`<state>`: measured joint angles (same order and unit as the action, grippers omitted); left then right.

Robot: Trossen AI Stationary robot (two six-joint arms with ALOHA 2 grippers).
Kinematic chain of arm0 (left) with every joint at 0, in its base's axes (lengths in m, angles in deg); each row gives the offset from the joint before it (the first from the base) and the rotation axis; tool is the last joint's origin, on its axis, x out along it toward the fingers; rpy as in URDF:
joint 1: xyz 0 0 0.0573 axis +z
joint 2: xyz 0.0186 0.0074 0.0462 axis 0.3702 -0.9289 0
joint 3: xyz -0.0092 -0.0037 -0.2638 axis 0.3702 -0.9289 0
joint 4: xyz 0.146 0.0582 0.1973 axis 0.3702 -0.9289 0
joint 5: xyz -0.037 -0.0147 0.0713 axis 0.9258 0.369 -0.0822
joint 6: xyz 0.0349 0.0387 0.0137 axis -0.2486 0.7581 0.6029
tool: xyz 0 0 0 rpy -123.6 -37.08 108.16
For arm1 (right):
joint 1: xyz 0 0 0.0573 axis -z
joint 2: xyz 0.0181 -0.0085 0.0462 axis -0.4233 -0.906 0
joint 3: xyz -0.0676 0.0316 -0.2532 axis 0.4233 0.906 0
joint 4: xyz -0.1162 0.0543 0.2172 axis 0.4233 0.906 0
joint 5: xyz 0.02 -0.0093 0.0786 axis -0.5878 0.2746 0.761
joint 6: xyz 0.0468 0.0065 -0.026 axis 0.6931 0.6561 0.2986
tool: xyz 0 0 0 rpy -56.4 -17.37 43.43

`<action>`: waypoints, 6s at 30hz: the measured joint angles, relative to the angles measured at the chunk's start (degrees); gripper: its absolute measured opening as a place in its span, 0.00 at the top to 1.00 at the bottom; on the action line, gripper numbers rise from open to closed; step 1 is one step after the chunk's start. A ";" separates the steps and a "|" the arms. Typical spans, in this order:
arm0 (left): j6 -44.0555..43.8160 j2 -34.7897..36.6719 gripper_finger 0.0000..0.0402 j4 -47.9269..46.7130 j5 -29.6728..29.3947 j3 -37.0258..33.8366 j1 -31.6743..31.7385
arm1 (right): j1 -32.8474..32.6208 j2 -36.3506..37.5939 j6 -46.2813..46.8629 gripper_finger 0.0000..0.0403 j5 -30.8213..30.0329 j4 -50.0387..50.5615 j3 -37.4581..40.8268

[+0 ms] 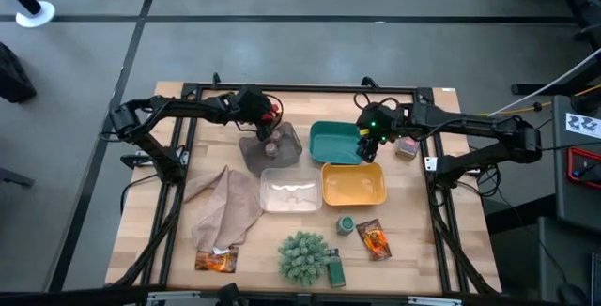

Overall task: Sort spices by type
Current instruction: Put the left red seasoning can into the blue bin

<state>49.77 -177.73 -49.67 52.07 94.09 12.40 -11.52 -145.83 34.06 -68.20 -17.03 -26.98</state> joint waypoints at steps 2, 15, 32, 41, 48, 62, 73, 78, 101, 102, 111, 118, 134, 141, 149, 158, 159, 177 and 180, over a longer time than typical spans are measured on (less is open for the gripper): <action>-0.71 0.00 0.52 1.69 2.52 0.00 -0.01 | 0.00 0.00 -0.01 0.44 0.79 -1.79 0.00; -1.29 0.02 0.52 2.94 7.86 0.04 -6.33 | 0.00 -0.02 -0.03 0.44 2.22 -4.91 0.00; -3.36 0.02 0.53 12.61 7.80 7.84 -10.80 | -0.02 -0.03 -0.05 0.44 2.20 -6.06 -0.02; -3.40 -4.34 0.53 15.86 7.82 14.61 -14.23 | -0.01 -0.07 -0.05 0.44 2.20 -5.94 -0.02; -3.33 -14.77 0.51 16.00 7.84 21.58 -16.44 | -0.02 0.04 -0.07 0.44 2.20 -3.15 -0.54; -2.30 -25.82 0.49 -0.69 7.73 34.96 -16.96 | -0.01 0.10 -0.05 0.44 1.59 5.95 -4.00; -1.26 -26.03 0.48 0.62 7.58 34.95 -16.96 | -0.01 0.07 -0.03 0.44 1.59 5.94 -4.00; -1.26 -26.03 0.48 0.83 7.58 34.95 -16.96 | -0.01 0.07 -0.03 0.44 1.59 5.92 -4.00; 4.07 -26.47 0.48 2.85 7.49 34.91 -17.67 | -0.01 -0.11 -0.28 0.44 -5.70 -33.94 13.70; 4.57 -26.47 0.48 2.81 7.49 34.91 -17.96 | -0.01 -0.24 -0.27 0.44 -5.89 -35.63 14.35; 7.14 -26.48 0.48 1.93 7.32 34.78 -19.55 | -0.02 -6.34 -0.30 0.44 -5.83 -42.24 15.65; 6.42 -26.62 0.48 1.49 3.15 34.69 -19.52 | 0.04 -9.84 -0.25 0.44 -7.13 -44.39 15.58; 6.53 -26.60 0.48 2.17 1.57 34.80 -19.45 | 0.02 -10.03 -1.76 0.44 -6.74 -45.40 13.68; 6.86 -26.58 0.48 2.39 1.54 34.82 -19.52 | 0.00 -10.03 -1.76 0.44 -6.75 -45.38 13.67; 6.62 -26.58 0.48 3.77 1.39 34.82 -19.52 | 0.00 -9.94 -1.94 0.44 -6.78 -45.60 13.57; 1.99 -27.89 0.48 4.60 1.66 34.93 -19.59 | 0.00 -10.10 -3.16 0.44 -6.38 -44.78 13.60; 1.53 -28.14 0.48 4.86 1.68 34.93 -19.69 | 0.00 -10.09 -3.18 0.44 -6.27 -44.78 13.60; -3.44 -28.74 0.48 7.14 -0.01 34.99 -19.87 | 0.00 -9.92 -3.15 0.44 -5.25 -43.56 13.51; -6.67 -28.74 0.48 7.42 -1.26 34.99 -19.84 | 0.00 -8.91 -3.66 0.44 -5.30 -42.64 13.45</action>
<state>43.10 -206.47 -42.25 50.81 129.09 -7.43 -11.52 -154.74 30.40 -73.50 -59.67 -13.52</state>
